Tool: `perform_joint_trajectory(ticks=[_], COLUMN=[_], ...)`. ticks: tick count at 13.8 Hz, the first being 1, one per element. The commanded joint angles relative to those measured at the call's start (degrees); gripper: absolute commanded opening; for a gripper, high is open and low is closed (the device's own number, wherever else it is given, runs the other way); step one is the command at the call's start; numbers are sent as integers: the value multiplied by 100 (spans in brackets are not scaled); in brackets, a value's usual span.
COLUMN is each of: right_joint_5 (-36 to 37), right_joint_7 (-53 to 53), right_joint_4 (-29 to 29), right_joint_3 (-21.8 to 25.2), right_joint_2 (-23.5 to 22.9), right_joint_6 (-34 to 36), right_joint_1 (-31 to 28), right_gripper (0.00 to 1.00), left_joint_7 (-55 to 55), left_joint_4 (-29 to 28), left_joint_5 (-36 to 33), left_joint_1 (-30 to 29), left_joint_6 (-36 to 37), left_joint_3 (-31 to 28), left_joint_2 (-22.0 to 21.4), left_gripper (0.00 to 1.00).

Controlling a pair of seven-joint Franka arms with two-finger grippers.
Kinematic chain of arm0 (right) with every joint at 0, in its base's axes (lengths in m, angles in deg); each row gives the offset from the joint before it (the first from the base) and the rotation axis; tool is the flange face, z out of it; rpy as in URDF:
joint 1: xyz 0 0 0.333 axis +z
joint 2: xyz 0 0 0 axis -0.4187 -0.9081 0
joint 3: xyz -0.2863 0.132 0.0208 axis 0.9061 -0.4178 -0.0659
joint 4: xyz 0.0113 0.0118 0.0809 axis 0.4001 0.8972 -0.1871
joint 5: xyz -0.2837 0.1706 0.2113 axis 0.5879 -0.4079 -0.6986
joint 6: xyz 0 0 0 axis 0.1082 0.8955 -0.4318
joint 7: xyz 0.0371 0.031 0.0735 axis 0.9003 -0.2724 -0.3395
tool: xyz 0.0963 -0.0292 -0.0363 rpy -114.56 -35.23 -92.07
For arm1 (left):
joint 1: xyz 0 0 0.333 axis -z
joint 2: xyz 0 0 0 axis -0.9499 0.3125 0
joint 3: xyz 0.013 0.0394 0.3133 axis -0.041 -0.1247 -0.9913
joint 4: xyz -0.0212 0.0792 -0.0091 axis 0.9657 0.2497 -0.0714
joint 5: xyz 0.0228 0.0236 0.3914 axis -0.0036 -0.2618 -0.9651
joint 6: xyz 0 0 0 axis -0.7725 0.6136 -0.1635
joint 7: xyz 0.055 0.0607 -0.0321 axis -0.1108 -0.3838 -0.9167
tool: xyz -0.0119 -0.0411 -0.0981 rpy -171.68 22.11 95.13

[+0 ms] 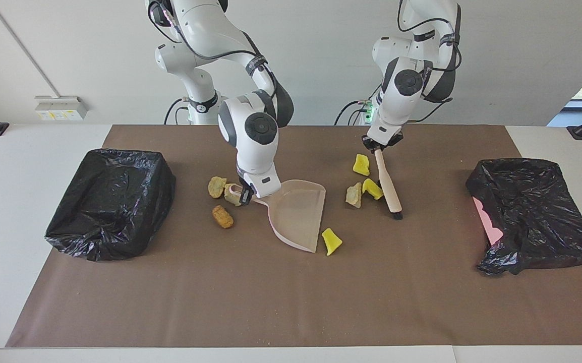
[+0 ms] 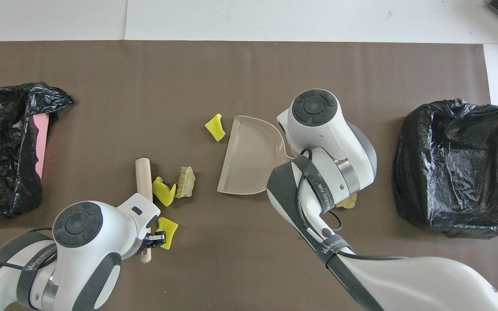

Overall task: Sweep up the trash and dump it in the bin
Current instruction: 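Sweep the yellow sponges into the dustpan with the left gripper's brush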

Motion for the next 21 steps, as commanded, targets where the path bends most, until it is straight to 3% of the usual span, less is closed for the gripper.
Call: perform_joint_trajectory(ticks=[1, 5, 10, 12, 17, 19, 21], right_joint_5=[-100, -100, 5, 5, -12, -12, -12], right_joint_7=[115, 124, 54, 62, 361, 361, 361], right_joint_4=[77, 77, 305, 454, 649, 649, 649], right_joint_3=[-50, -41, -41, -50, -50, -50, -50], right_joint_2=[42, 42, 139, 253, 376, 376, 376], right_joint_6=[-80, -106, -88, -27, -35, -27, -27], right_joint_1=[-61, -61, -61, 44, 194, 185, 185], right_gripper=[0, 0, 0, 0, 0, 0, 0], left_joint_7=[-58, -41, -67, -224, -568, -568, -577], left_joint_4=[-55, 216, 392, 848, 1928, 2168, 2186], left_joint_5=[550, 999, 1615, 1826, 1836, 1827, 1809], left_joint_1=[382, 497, 831, 1129, 1394, 1385, 1333], left_joint_6=[-142, -723, -994, -1135, -1207, -1145, -875], left_joint_3=[-73, -64, -46, -46, -38, -46, -64], left_joint_2=[22, 461, 593, 1145, 1770, 1842, 1641], left_gripper=[0, 0, 0, 0, 0, 0, 0])
